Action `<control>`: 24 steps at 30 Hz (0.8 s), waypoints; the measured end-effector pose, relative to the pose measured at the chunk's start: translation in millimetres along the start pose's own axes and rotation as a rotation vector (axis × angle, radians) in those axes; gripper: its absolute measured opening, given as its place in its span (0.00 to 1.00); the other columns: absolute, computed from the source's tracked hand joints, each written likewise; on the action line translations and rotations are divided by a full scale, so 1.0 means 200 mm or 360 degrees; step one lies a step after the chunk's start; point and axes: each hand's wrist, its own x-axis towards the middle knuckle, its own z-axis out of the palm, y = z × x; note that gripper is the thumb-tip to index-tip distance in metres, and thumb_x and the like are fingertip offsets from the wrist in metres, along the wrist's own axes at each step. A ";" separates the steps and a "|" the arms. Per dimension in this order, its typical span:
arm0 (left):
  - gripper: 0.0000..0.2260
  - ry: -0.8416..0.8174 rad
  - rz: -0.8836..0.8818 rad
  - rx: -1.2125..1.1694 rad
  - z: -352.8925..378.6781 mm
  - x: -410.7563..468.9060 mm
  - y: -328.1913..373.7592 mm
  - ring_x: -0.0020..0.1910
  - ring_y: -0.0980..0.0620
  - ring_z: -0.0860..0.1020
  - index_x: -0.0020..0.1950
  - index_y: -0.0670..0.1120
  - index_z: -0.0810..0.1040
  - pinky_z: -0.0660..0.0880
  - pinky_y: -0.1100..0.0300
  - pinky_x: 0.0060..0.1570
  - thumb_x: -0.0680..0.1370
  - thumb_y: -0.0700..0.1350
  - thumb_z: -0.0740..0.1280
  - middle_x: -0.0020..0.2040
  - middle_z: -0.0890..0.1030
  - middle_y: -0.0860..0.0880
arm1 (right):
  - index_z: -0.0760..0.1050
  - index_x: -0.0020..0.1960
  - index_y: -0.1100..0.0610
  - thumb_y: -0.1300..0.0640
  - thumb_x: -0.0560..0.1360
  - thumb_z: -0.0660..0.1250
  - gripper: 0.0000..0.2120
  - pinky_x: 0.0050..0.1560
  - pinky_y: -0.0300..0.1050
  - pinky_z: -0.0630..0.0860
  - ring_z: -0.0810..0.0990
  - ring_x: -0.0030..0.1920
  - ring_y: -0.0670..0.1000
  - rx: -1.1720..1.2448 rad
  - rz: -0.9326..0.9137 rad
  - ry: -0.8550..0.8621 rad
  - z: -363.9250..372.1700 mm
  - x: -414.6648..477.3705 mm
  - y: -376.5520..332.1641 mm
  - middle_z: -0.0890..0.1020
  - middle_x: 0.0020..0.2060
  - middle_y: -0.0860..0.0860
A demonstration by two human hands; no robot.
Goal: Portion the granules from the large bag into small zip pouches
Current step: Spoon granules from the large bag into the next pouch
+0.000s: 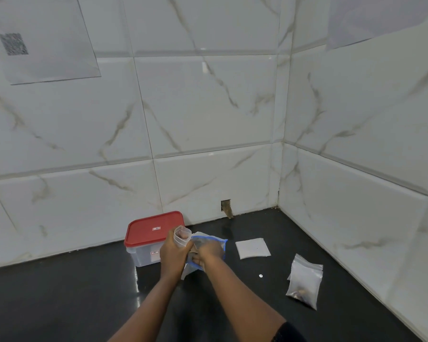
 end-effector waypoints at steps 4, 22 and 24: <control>0.18 0.0005 -0.0037 -0.0048 0.01 -0.01 0.01 0.50 0.49 0.77 0.61 0.45 0.73 0.70 0.62 0.46 0.72 0.42 0.72 0.50 0.80 0.47 | 0.75 0.39 0.58 0.64 0.73 0.66 0.04 0.25 0.40 0.76 0.75 0.30 0.50 -0.0238 -0.0092 0.0033 -0.05 0.03 0.02 0.80 0.41 0.57; 0.21 -0.0035 -0.0172 -0.0068 0.06 -0.04 0.00 0.52 0.48 0.75 0.63 0.44 0.70 0.71 0.64 0.41 0.73 0.43 0.72 0.53 0.77 0.47 | 0.75 0.55 0.71 0.68 0.77 0.56 0.12 0.24 0.39 0.76 0.77 0.27 0.50 -0.0824 -0.0181 0.0113 -0.48 -0.13 -0.27 0.80 0.42 0.63; 0.21 -0.0039 -0.0178 -0.0074 0.07 -0.05 0.01 0.52 0.49 0.74 0.63 0.44 0.70 0.70 0.63 0.43 0.72 0.42 0.72 0.54 0.77 0.47 | 0.76 0.54 0.72 0.69 0.77 0.55 0.13 0.31 0.42 0.79 0.76 0.27 0.51 -0.0795 -0.0160 0.0092 -0.51 -0.17 -0.33 0.77 0.32 0.60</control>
